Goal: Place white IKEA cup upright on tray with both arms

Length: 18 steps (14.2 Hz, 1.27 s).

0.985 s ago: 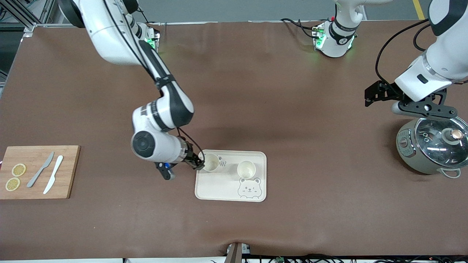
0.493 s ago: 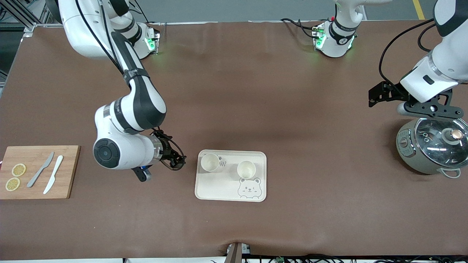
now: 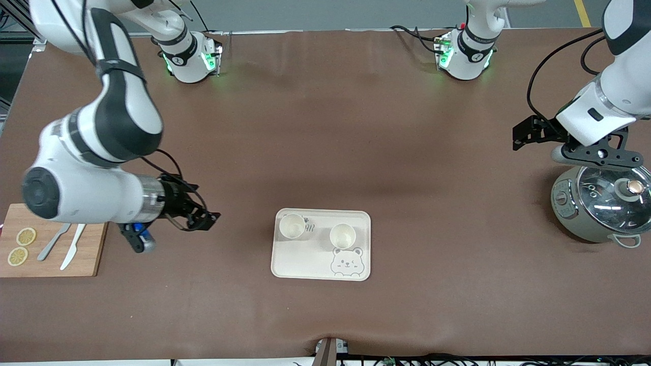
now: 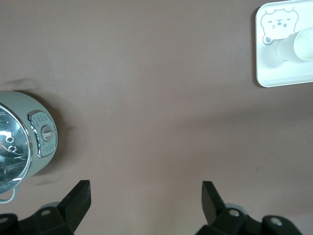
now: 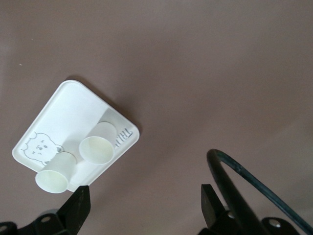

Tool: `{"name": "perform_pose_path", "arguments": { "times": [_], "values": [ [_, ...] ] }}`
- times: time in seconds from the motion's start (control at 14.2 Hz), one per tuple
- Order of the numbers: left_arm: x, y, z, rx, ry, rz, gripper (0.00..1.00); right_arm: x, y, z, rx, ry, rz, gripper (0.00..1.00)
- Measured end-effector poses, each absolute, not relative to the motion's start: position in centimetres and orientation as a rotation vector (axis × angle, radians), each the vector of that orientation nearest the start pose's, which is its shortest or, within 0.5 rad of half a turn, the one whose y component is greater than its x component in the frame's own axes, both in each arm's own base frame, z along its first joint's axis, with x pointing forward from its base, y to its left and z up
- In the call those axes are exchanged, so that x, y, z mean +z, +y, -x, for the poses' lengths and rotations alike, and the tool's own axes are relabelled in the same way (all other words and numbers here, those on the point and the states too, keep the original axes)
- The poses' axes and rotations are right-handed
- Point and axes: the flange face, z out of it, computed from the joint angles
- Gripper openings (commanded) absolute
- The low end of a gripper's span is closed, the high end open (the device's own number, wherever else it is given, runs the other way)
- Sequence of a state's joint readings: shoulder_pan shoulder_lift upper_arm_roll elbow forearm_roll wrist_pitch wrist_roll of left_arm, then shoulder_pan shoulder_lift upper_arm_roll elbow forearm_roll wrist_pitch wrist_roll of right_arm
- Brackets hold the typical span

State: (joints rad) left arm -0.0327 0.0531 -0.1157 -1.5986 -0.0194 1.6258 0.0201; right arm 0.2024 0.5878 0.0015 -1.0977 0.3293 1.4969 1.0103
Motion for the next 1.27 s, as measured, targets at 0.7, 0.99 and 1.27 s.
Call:
{"name": "perform_pose_path", "arguments": {
  "times": [0.7,0.99,1.27],
  "values": [
    [59.0,-9.2,-57.0,0.03,0.238,3.158,1.0,57.3,8.6,-63.7,0.387,0.523,3.013,1.0],
    [58.5,-9.2,-57.4,0.04,0.238,3.159,1.0,58.4,9.1,-62.5,0.379,0.486,3.052,1.0],
    [58.4,-9.0,-57.6,0.043,0.232,3.16,1.0,58.6,7.2,-62.0,0.376,0.295,3.064,1.0]
  ]
}}
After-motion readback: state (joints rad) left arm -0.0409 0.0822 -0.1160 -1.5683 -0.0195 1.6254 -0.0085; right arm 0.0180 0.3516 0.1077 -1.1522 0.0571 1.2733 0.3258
